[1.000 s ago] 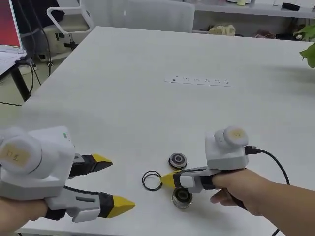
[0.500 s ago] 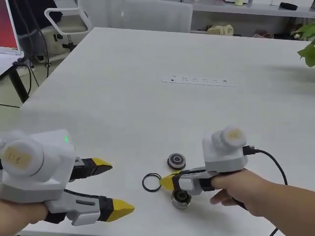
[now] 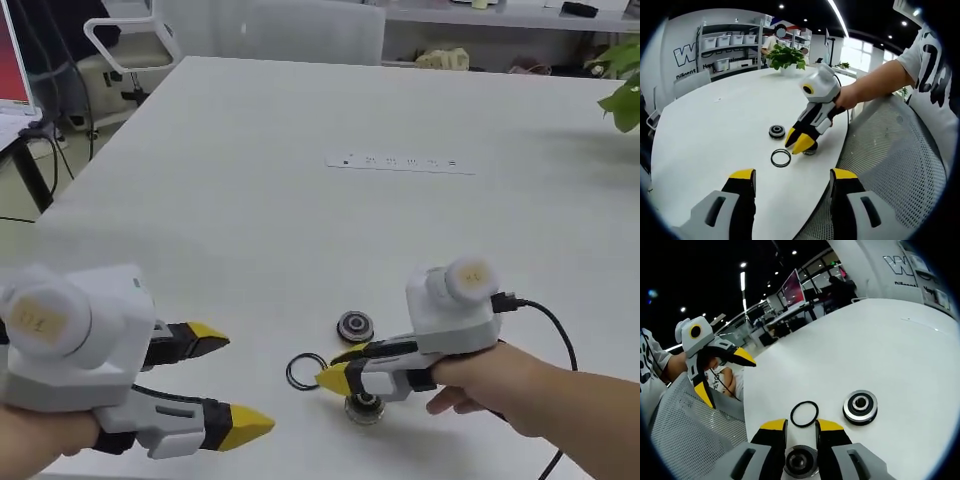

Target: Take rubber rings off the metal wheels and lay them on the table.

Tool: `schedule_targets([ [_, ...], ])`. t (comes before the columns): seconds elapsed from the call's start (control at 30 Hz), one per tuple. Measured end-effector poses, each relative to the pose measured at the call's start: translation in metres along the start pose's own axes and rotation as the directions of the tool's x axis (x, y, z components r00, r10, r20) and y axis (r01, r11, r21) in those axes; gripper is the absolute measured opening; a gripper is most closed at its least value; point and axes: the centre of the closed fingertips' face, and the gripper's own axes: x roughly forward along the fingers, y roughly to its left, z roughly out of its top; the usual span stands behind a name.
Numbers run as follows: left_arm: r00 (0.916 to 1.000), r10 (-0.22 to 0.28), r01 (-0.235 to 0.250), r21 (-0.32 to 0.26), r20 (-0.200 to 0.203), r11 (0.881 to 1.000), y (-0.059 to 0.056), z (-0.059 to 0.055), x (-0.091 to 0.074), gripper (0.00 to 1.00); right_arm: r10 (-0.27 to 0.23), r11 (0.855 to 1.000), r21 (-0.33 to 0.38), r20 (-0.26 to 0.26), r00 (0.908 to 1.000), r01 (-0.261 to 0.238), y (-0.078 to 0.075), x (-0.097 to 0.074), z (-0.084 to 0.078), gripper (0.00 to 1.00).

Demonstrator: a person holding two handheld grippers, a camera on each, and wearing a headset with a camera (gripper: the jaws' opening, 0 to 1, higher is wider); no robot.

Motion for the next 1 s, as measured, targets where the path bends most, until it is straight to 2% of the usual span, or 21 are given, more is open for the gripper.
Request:
schedule_targets([
  [0.2, 1.0, 0.003, -0.003, -0.004, 0.003, 1.0, 0.002, 0.001, 0.0, 0.58, -0.005, 1.0, -0.007, 0.024, 0.9997, 0.005, -0.002, -0.009, 0.009, 0.21],
  [0.43, 1.0, 0.004, -0.004, -0.008, 0.001, 1.0, 0.005, 0.001, 0.001, 0.58, -0.035, 0.999, -0.017, 0.041, 0.9986, 0.036, -0.012, -0.024, 0.011, 0.22],
  [1.0, 1.0, -0.006, 0.006, -0.001, 0.007, 1.0, 0.017, 0.017, 0.012, 0.57, -0.095, 0.995, -0.025, 0.069, 0.9931, 0.097, -0.034, -0.046, 0.016, 0.24],
])
